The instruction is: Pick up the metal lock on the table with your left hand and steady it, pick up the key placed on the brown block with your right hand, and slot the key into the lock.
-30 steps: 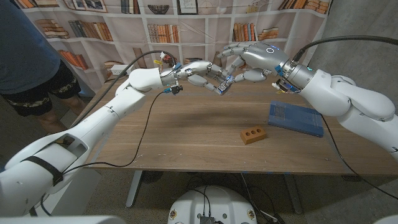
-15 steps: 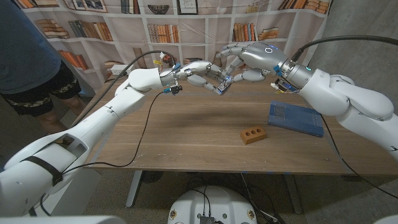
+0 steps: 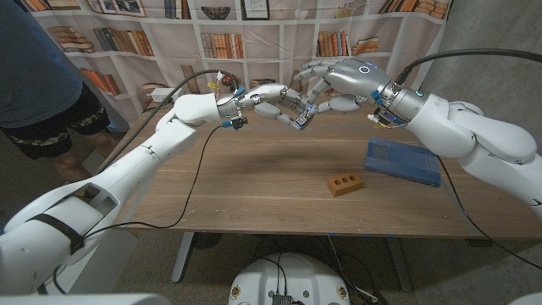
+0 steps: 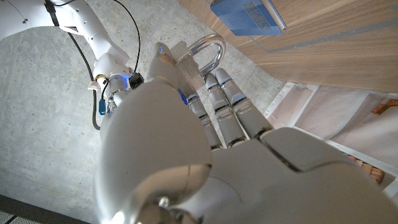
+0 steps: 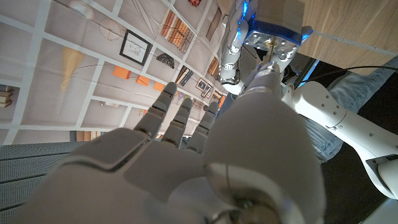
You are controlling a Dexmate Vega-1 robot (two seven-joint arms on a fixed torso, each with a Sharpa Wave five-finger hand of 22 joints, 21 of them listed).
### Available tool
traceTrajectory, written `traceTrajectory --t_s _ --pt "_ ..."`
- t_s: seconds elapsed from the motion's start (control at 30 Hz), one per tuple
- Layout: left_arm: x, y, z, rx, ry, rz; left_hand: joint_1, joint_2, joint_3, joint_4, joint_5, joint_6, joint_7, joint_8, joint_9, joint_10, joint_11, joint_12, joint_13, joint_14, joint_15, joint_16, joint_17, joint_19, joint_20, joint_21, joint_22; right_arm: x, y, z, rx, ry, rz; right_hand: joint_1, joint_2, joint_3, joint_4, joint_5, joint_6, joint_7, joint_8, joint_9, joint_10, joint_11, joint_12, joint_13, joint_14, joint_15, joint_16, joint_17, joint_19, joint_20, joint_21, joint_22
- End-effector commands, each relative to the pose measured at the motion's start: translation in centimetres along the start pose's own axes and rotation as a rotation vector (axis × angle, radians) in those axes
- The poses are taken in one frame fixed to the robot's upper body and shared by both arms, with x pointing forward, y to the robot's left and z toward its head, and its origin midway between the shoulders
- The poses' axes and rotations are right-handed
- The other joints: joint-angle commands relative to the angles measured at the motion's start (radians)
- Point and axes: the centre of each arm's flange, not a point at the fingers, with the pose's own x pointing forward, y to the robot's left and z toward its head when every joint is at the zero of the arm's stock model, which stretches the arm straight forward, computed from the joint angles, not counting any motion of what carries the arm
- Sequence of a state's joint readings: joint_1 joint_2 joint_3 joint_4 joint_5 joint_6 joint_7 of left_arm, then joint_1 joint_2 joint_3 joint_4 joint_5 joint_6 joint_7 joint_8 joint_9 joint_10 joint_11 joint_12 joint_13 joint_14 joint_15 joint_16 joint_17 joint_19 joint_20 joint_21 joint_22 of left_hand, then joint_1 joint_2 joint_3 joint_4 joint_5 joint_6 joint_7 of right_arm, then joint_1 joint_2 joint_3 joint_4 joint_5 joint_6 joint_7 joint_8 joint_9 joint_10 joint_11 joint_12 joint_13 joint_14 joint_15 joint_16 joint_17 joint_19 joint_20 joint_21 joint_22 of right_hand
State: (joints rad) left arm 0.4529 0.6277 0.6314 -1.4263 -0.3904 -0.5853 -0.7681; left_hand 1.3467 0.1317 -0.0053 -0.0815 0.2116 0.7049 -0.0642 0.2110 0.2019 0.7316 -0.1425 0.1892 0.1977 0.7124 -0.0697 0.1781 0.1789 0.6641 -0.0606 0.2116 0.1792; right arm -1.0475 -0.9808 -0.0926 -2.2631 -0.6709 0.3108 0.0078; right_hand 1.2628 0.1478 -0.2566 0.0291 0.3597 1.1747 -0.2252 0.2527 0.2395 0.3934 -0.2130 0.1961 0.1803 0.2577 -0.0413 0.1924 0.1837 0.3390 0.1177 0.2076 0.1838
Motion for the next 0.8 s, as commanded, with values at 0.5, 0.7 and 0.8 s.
traceTrajectory --t_s 0.5,0.7,0.8 --pt "-0.2 -0.3 0.2 -0.001 0.005 0.005 -0.002 0.005 0.004 0.005 -0.001 0.012 0.005 0.004 0.005 0.011 0.006 0.008 0.003 0.0 -0.111 0.01 0.003 -0.004 -0.037 0.01 0.006 -0.3 -0.1 1.5 -0.159 -0.073 -0.005 0.011 0.002 0.001 0.008 0.01 0.001 0.001 0.006 0.001 0.014 -0.003 0.004 0.003 0.015 -0.054 0.005 0.004 0.014 0.001 0.002 0.004" --pt "-0.1 -0.3 0.2 0.0 0.003 0.003 -0.002 0.005 0.004 0.005 -0.001 0.012 0.007 0.004 0.005 0.011 0.007 0.008 0.003 0.004 -0.111 0.012 0.003 -0.004 -0.037 0.01 0.006 -0.4 -0.4 2.2 -0.211 -0.093 -0.009 0.012 0.001 0.001 0.008 0.011 0.006 0.001 0.011 0.004 0.019 -0.003 0.005 0.004 0.02 -0.053 0.006 0.003 0.02 0.006 0.004 0.004" --pt "0.0 -0.4 0.2 0.001 0.001 0.0 -0.002 0.005 0.005 0.005 -0.001 0.011 0.006 0.004 0.005 0.012 0.003 0.009 0.003 0.003 -0.11 0.011 0.003 -0.004 -0.037 0.011 0.006 -0.3 -0.6 2.5 -0.23 -0.094 -0.007 0.013 0.001 0.002 0.008 0.012 0.008 0.002 0.017 0.011 0.032 -0.002 0.011 0.006 0.025 -0.055 0.007 0.004 0.022 0.007 0.004 0.004"
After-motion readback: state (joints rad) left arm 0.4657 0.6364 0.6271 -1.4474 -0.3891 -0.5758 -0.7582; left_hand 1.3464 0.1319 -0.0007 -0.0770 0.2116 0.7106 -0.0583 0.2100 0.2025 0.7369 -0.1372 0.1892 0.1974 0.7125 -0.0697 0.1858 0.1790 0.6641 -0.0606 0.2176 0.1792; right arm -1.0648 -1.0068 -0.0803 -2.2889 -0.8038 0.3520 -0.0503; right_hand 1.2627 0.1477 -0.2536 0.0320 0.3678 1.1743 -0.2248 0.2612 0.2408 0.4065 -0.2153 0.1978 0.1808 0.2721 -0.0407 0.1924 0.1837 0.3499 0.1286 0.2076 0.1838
